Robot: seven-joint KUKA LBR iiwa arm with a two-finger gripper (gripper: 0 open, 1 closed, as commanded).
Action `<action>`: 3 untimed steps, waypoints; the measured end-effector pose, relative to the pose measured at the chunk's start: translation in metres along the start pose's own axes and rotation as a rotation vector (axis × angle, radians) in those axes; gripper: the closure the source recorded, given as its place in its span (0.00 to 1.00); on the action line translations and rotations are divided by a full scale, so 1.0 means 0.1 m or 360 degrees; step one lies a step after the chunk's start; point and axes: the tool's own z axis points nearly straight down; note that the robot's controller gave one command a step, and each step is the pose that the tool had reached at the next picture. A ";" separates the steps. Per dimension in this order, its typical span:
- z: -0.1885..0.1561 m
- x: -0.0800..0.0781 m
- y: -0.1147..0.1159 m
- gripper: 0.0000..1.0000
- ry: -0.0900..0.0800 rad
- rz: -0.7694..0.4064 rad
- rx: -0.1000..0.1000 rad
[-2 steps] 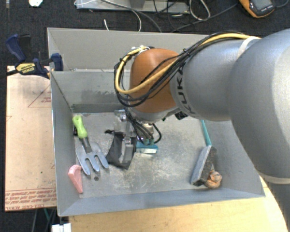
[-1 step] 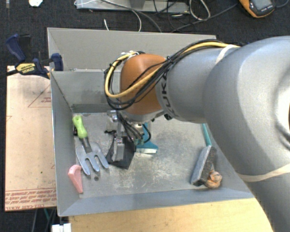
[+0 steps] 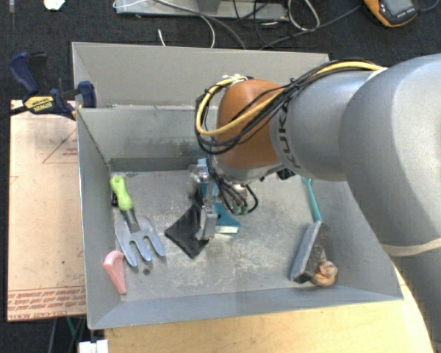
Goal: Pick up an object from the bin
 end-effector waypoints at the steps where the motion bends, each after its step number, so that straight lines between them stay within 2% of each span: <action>1: 0.03 0.04 -0.20 0.00 0.0004 0.0039 -0.0002; 2: 0.04 0.03 -0.13 0.00 0.0000 -0.0160 -0.0004; 3: 0.05 0.04 -0.14 1.00 -0.0002 -0.0350 -0.0008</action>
Offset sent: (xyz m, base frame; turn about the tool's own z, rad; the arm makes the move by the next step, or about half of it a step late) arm -0.0006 -0.0195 -0.0062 -0.2943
